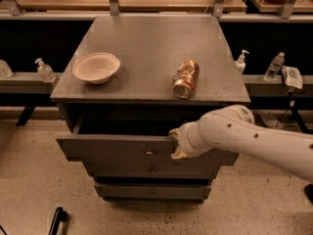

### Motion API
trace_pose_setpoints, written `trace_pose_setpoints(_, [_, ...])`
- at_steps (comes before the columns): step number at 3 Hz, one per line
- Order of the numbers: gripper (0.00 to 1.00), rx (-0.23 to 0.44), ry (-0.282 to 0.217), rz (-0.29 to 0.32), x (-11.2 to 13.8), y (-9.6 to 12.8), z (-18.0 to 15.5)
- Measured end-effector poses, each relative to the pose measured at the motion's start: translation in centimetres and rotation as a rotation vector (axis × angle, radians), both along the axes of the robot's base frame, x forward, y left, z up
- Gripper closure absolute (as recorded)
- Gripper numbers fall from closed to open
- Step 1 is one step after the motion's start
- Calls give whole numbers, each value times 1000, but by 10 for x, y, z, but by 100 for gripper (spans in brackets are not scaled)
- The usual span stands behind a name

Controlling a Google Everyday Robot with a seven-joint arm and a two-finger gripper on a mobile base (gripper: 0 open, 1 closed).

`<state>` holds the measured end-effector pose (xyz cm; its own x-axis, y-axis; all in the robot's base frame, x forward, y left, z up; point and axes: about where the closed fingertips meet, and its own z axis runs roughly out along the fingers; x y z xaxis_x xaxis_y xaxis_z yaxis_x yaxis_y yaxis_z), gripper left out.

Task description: Open top drawer

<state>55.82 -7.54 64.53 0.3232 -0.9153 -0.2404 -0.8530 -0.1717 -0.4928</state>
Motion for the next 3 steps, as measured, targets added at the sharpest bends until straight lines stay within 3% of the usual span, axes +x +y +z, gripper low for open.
trace_pose_setpoints(2, [100, 8, 4, 7, -8, 0, 0])
trace_pose_setpoints(3, [74, 8, 5, 9, -9, 1, 0])
